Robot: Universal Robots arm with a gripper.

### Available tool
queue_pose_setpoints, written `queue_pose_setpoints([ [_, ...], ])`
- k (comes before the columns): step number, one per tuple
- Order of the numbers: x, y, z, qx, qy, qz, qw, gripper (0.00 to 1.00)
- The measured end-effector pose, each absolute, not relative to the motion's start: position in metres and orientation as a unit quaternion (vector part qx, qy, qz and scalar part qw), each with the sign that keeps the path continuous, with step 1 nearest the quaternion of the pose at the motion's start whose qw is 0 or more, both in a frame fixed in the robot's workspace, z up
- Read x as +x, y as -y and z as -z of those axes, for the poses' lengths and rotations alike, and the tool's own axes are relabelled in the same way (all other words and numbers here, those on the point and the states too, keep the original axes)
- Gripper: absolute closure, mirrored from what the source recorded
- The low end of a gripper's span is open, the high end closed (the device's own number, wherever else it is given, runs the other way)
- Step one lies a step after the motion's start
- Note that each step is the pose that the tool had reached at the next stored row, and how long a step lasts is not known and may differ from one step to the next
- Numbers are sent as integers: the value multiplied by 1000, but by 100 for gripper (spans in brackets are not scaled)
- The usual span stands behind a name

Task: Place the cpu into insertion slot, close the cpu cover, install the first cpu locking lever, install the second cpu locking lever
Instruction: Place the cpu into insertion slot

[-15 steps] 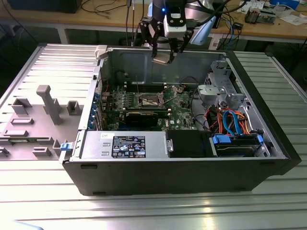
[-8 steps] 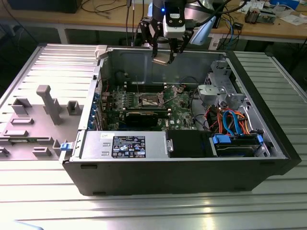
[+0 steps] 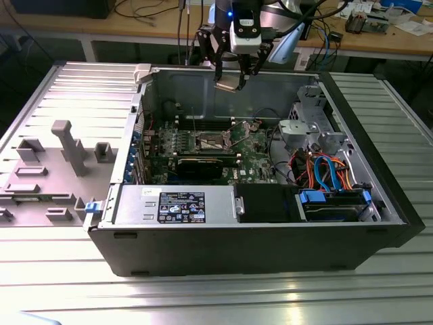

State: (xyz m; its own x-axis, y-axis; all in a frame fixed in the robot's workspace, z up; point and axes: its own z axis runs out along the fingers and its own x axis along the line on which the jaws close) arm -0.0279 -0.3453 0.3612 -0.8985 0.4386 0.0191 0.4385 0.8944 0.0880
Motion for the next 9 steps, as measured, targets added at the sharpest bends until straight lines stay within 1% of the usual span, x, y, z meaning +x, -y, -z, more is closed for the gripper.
queue_pose_setpoints([
  [9,-28,345,-360,262,-964,-45,2,46],
])
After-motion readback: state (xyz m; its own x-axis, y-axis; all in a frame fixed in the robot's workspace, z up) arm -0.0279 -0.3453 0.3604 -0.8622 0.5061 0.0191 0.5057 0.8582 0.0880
